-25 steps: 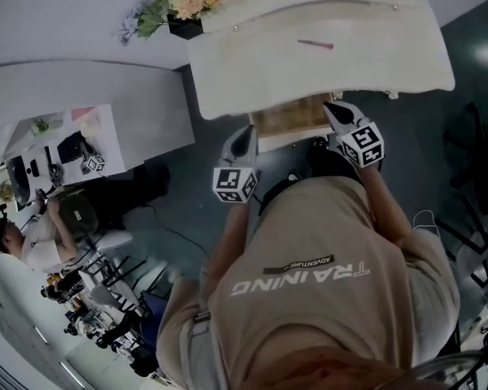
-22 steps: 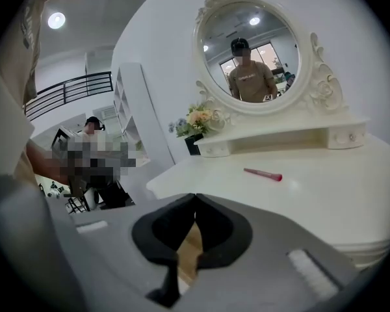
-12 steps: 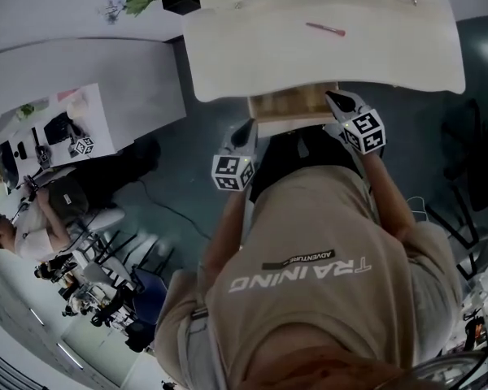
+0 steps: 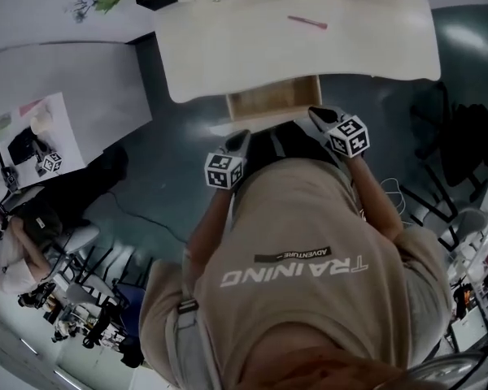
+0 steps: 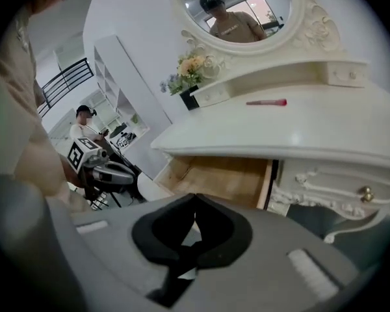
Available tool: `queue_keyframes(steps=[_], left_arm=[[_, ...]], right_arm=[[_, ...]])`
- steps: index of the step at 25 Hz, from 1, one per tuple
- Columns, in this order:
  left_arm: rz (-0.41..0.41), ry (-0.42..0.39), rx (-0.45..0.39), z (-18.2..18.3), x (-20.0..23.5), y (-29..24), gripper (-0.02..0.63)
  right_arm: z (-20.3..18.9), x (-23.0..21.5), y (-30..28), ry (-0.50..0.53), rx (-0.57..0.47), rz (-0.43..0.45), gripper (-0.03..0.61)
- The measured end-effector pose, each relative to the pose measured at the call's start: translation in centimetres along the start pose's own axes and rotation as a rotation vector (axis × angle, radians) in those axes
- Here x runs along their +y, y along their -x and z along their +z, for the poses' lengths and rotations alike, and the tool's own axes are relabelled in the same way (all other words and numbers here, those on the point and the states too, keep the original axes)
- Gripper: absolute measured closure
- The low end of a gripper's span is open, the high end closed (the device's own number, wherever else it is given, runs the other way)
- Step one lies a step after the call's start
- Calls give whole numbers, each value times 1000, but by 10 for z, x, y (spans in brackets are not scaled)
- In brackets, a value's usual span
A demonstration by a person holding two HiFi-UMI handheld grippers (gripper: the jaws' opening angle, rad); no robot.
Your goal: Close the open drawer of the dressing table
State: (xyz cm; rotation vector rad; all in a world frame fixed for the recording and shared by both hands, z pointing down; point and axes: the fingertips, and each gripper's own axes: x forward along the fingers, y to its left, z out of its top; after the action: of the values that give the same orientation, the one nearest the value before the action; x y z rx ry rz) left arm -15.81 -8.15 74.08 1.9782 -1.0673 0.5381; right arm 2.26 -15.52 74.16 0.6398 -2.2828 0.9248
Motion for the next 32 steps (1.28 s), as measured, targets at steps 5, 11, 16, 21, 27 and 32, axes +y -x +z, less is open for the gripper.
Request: queue_keyframes(steps=[5, 11, 16, 21, 27, 32], left_arm=[[-45, 7, 136, -39, -4, -4, 607], [-25, 60, 190, -56, 10, -10, 607], [-17, 67, 199, -56, 19, -16, 607], [-8, 81, 241, -68, 21, -17, 607], [3, 94, 264, -72, 32, -23, 607], [11, 95, 260, -63, 43, -28, 607]], right_arm=[[-53, 8, -5, -41, 120, -12, 574], [-79, 0, -20, -30, 180, -63, 574], [-84, -3, -29, -54, 223, -55, 574], [-87, -5, -35, -84, 251, -46, 574], [-84, -13, -40, -90, 255, -50, 574], [-74, -18, -46, -90, 243, -49, 574]])
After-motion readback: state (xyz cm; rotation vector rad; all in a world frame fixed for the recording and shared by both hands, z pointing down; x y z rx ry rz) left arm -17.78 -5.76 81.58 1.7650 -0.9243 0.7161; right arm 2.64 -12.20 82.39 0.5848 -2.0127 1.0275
